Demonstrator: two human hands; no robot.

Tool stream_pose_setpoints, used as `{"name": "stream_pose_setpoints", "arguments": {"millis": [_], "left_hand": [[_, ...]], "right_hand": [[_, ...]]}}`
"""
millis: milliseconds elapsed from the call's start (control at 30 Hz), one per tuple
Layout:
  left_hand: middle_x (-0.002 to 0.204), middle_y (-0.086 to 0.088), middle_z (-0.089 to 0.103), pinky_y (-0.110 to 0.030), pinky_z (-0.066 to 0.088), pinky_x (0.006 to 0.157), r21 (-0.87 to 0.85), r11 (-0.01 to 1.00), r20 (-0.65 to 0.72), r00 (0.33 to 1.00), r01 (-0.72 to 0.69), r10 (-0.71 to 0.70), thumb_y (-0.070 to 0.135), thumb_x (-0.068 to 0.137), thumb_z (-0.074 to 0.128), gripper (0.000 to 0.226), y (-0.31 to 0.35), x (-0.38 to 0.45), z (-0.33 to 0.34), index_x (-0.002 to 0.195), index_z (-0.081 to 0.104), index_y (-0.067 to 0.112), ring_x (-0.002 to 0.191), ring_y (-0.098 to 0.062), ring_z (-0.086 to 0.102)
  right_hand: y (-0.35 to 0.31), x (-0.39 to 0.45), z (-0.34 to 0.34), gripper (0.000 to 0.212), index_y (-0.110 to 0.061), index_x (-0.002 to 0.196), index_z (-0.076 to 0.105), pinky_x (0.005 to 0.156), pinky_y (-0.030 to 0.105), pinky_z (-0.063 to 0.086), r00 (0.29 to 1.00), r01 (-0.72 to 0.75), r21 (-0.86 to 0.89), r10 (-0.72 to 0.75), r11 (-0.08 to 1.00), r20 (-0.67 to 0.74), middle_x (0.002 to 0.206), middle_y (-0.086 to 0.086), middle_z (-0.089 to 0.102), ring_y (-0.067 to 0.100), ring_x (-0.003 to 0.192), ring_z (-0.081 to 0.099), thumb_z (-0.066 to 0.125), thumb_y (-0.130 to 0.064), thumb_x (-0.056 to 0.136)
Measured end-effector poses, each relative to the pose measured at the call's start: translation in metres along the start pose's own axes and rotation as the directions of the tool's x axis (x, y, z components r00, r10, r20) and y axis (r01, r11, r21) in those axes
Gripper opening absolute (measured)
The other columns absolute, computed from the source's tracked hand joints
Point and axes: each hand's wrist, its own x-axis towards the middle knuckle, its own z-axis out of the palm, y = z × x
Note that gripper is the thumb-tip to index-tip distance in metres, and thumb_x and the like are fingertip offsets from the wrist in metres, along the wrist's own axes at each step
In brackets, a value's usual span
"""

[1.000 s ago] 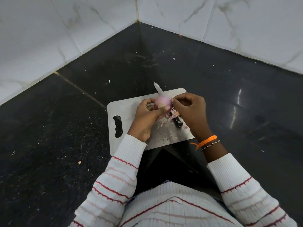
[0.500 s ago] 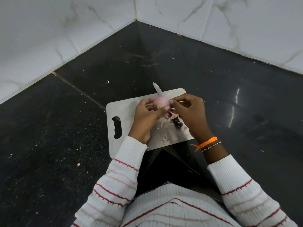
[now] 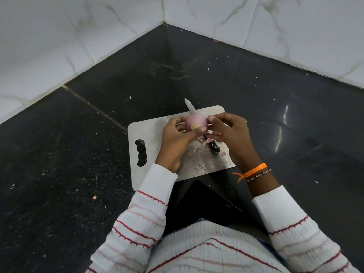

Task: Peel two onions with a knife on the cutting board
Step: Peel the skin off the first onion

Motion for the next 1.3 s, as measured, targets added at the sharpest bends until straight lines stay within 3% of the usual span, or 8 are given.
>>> {"name": "stream_pose_setpoints", "arguments": {"millis": [100, 233, 500, 733, 900, 1033, 1167, 1300], "left_hand": [[0.121, -0.003, 0.062, -0.027, 0.056, 0.086, 0.011, 1.000, -0.008, 1.000, -0.013, 0.014, 0.020, 0.072, 0.081, 0.057, 0.000, -0.001, 0.000, 0.123, 0.055, 0.016, 0.106, -0.016, 0.062], [0.113, 0.000, 0.065, -0.014, 0.055, 0.070, -0.023, 1.000, -0.001, 1.000, -0.014, 0.014, 0.018, 0.072, 0.082, 0.054, 0.001, -0.001, -0.001, 0.119, 0.057, 0.017, 0.097, -0.010, 0.064], [0.110, -0.002, 0.066, -0.017, 0.056, 0.075, -0.007, 1.000, -0.002, 1.000, -0.022, 0.022, 0.018, 0.070, 0.083, 0.054, -0.001, -0.002, 0.001, 0.118, 0.058, 0.015, 0.096, -0.010, 0.065], [0.111, -0.001, 0.066, -0.016, 0.055, 0.073, -0.039, 0.999, 0.038, 0.999, 0.008, -0.007, 0.019, 0.073, 0.081, 0.052, 0.000, -0.003, 0.002, 0.119, 0.058, 0.015, 0.096, -0.010, 0.065], [0.108, -0.006, 0.070, -0.029, 0.056, 0.085, -0.156, 0.984, 0.082, 0.994, 0.081, -0.069, 0.015, 0.071, 0.081, 0.051, 0.000, 0.001, -0.004, 0.118, 0.060, 0.011, 0.100, -0.018, 0.068], [0.111, -0.009, 0.068, -0.027, 0.056, 0.081, -0.334, 0.935, 0.141, 0.987, 0.124, -0.080, 0.011, 0.077, 0.073, 0.042, 0.004, 0.002, -0.009, 0.117, 0.060, 0.010, 0.101, -0.019, 0.067], [0.120, -0.017, 0.063, -0.035, 0.057, 0.086, -0.425, 0.889, 0.198, 0.976, 0.172, -0.094, 0.007, 0.084, 0.064, 0.041, 0.002, 0.004, -0.010, 0.124, 0.054, 0.004, 0.101, -0.023, 0.067], [0.125, -0.019, 0.060, -0.032, 0.056, 0.085, -0.423, 0.889, 0.186, 0.977, 0.175, -0.104, 0.000, 0.087, 0.060, 0.041, -0.001, 0.004, -0.007, 0.127, 0.051, 0.002, 0.103, -0.024, 0.066]], "right_hand": [[0.003, 0.001, 0.002, 0.010, -0.011, 0.076, 0.067, 0.068, 0.040, 0.059, 1.000, -0.006, -0.043, 0.005, 0.999, -0.024, 0.081, 0.014, 0.069, 0.030, 0.076, 0.070, 0.065, -0.009, 0.085], [0.001, -0.001, 0.003, 0.012, -0.005, 0.072, 0.065, 0.065, 0.039, 0.060, 1.000, -0.021, 0.024, 0.021, 0.999, -0.021, 0.074, 0.013, 0.068, 0.031, 0.070, 0.070, 0.065, -0.004, 0.083], [0.003, 0.000, 0.000, 0.013, -0.001, 0.069, 0.064, 0.059, 0.033, 0.060, 0.999, -0.037, 0.054, 0.039, 0.998, -0.025, 0.060, 0.003, 0.067, 0.020, 0.056, 0.067, 0.064, 0.000, 0.083], [0.002, -0.001, -0.002, 0.015, -0.007, 0.072, 0.064, 0.048, 0.017, 0.049, 0.999, -0.013, 0.014, 0.013, 1.000, -0.038, 0.070, 0.010, 0.065, 0.011, 0.053, 0.065, 0.060, 0.000, 0.085], [0.006, 0.002, -0.005, 0.014, -0.007, 0.073, 0.063, 0.049, 0.018, 0.049, 0.999, -0.008, -0.103, 0.003, 0.995, -0.049, 0.065, 0.005, 0.063, 0.007, 0.051, 0.062, 0.059, -0.001, 0.086], [0.019, 0.007, -0.008, 0.011, -0.009, 0.075, 0.063, 0.058, 0.035, 0.053, 0.996, -0.012, -0.279, -0.012, 0.960, -0.084, 0.067, 0.003, 0.064, 0.019, 0.058, 0.063, 0.061, -0.006, 0.085], [0.022, 0.006, -0.005, 0.004, -0.004, 0.080, 0.066, 0.058, 0.026, 0.054, 0.997, 0.017, -0.348, -0.043, 0.937, -0.067, 0.076, 0.006, 0.065, 0.022, 0.063, 0.065, 0.063, -0.004, 0.084], [0.017, 0.004, -0.001, 0.020, -0.010, 0.086, 0.067, 0.075, 0.036, 0.057, 0.997, 0.030, -0.163, -0.040, 0.986, -0.061, 0.087, 0.006, 0.068, 0.024, 0.079, 0.068, 0.050, -0.004, 0.093]]}}
